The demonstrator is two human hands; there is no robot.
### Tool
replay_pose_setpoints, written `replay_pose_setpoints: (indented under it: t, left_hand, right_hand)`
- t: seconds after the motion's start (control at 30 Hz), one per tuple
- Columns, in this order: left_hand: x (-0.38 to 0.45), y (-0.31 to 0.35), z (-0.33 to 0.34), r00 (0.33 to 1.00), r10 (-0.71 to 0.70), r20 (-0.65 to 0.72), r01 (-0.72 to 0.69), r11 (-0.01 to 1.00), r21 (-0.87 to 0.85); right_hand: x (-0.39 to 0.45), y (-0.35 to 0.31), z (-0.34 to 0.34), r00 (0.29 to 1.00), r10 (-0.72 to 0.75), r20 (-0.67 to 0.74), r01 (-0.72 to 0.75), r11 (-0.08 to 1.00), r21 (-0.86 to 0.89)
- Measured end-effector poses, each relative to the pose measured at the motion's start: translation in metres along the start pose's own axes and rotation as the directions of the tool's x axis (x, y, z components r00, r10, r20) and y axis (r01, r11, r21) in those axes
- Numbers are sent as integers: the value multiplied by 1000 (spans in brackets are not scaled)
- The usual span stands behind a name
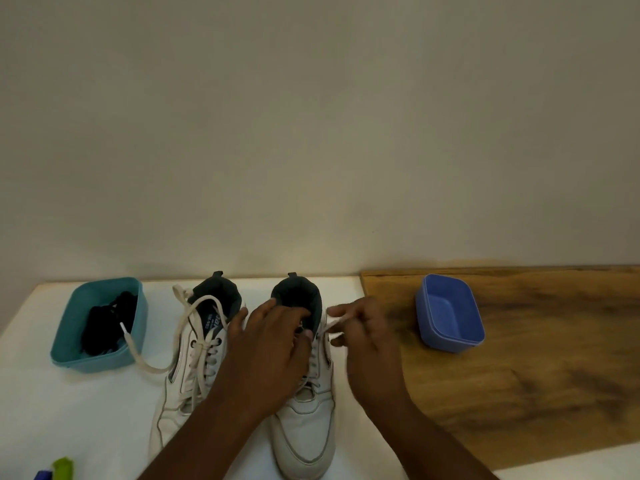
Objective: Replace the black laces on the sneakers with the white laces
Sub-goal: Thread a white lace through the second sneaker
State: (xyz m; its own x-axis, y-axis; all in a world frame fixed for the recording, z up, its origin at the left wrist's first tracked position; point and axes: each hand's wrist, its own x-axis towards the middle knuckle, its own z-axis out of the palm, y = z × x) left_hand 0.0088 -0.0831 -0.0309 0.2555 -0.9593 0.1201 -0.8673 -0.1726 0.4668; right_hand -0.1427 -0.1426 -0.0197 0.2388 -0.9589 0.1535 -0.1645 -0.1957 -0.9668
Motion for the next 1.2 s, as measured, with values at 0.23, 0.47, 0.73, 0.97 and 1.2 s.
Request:
replay_pose_setpoints:
  t: [0.23,0.47,0.73,0.97,1.2]
  left_hand:
    - [-5,-8,0,995,11,96,-19,997,78]
    - [-9,-7,0,998,-1,69,-3,998,56]
    - [-10,-6,-3,996,-88,27,89,995,-40]
    - [-14,5,-12,985,-171,35,170,985,16]
    - [-24,20,-26,958,-279,65,274,959,70]
  right_hand:
    - [11,-40,-24,970,-218,104,241,856,-458]
    - [6,-37,-29,985,-171,-16,150,900,-410]
    - [-4,-65,-13,961,-167,-221,177,984,28]
    - [-1,-60,-11,938,-204,-282,207,978,-21]
    - [-3,-101,-27,789,-232,-569,420,880,222]
